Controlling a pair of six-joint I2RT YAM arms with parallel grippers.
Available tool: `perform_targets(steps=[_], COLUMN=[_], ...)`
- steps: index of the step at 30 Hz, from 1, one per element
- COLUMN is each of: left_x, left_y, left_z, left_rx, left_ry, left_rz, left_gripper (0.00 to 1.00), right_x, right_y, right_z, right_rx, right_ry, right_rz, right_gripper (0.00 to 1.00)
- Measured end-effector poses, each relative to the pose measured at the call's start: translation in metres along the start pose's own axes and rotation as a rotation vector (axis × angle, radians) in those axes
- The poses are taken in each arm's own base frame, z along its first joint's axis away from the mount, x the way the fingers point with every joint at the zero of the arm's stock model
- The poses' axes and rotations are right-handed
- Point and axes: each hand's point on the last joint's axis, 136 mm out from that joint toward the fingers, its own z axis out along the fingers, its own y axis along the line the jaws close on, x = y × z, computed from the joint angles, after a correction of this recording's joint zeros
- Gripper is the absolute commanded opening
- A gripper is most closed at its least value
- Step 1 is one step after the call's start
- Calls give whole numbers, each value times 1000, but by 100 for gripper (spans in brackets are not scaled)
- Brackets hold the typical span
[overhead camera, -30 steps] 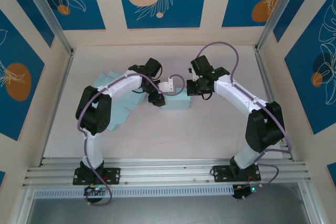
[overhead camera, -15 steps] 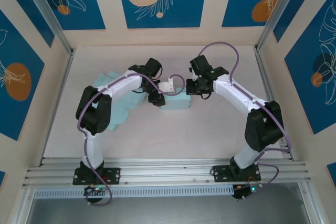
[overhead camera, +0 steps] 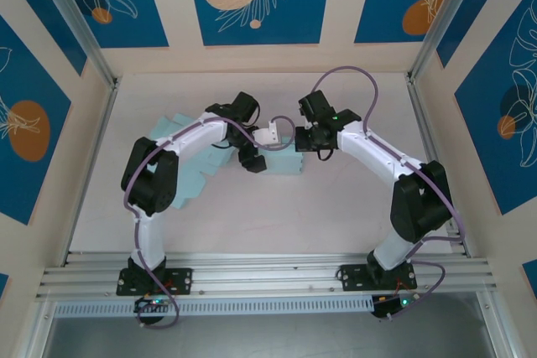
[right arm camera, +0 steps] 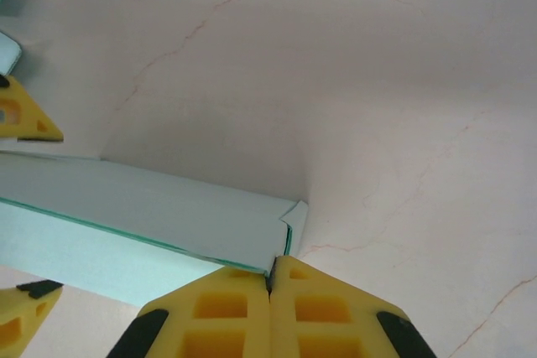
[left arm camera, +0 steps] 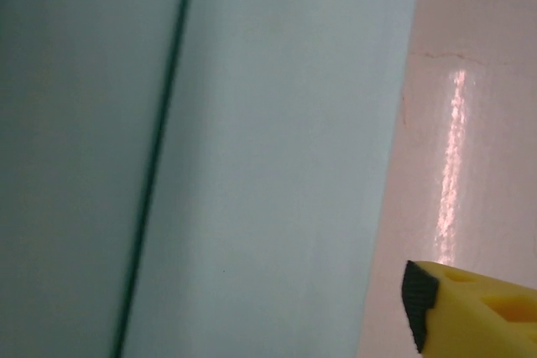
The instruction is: Fold the paper box
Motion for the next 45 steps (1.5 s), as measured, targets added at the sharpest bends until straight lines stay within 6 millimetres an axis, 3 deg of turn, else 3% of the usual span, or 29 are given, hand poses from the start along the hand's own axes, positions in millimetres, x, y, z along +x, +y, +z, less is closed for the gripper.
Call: perform_targets(steps=[4, 8, 13, 17, 23, 32, 38, 45], left_x=[-8, -21, -24, -5, 12, 20, 21, 19], left_y=[-1, 6, 18, 19, 13, 13, 13, 15], left_z=[-23, -59, -90, -90, -87, -75, -75, -73], left_rx=[-60, -167, -286, -308, -292, -275, -279, -282], left_ry=[-45, -111, -125, -56, 15, 33, 24, -18], left_rz=[-22, -61, -146, -258, -380, -525, -597, -694], left_gripper=[89, 88, 73, 62, 55, 21, 9, 3], right_x=[2, 5, 4, 5, 6, 7, 7, 8], right_y=[6, 11, 11, 12, 15, 18, 18, 19], right_z=[0, 0, 0, -1, -1, -1, -1, -1], right_rx=[-2, -2, 11, 13, 10, 12, 14, 32], right_ry=[0, -1, -6, -7, -7, -8, -9, -17], right_rz=[-22, -43, -52, -61, -68, -77, -79, -91], right_gripper=[0, 0, 0, 0, 0, 0, 0, 0])
